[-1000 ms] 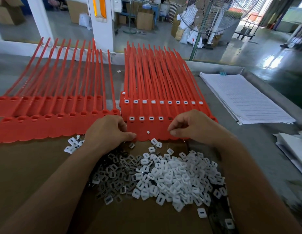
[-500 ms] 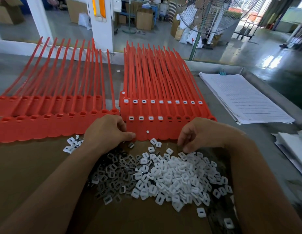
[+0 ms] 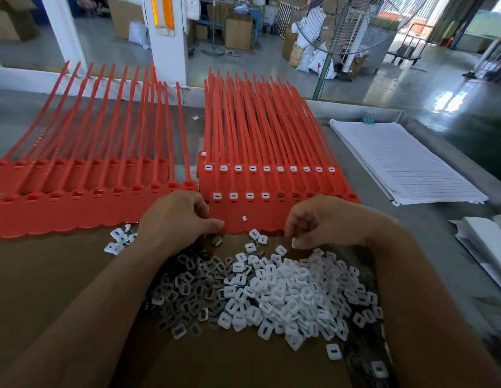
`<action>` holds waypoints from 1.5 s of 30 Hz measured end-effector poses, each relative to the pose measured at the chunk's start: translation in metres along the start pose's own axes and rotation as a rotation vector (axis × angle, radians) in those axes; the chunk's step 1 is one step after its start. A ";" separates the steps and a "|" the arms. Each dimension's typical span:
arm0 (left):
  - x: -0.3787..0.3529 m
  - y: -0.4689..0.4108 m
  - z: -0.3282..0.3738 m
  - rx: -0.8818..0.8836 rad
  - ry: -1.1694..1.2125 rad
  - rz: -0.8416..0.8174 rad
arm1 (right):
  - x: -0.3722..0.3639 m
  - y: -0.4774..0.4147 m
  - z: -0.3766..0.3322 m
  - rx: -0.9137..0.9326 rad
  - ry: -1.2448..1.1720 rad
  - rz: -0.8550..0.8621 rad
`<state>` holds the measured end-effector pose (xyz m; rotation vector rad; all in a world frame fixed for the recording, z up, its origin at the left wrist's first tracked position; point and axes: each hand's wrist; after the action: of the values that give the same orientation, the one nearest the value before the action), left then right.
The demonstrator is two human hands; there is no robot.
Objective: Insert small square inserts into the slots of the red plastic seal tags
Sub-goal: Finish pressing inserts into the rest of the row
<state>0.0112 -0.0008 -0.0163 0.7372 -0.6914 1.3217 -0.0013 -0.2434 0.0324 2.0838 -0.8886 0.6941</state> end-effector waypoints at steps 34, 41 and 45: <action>0.001 -0.001 0.001 -0.019 -0.010 0.010 | -0.014 -0.051 0.015 -0.066 -0.184 0.722; 0.001 -0.001 0.001 -0.020 -0.010 0.010 | -0.015 -0.054 0.016 -0.081 -0.174 0.722; 0.001 0.000 0.001 -0.018 -0.012 0.007 | -0.016 -0.055 0.015 -0.088 -0.118 0.717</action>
<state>0.0115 -0.0011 -0.0148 0.7290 -0.7151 1.3173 0.0345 -0.2237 -0.0109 1.7188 -1.7325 0.8716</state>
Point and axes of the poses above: each hand's wrist, its own y-axis away from the middle knuckle, its own x-axis out of the back of the hand, z = x × y, and after that the axes turned 5 degrees about -z, right-handed
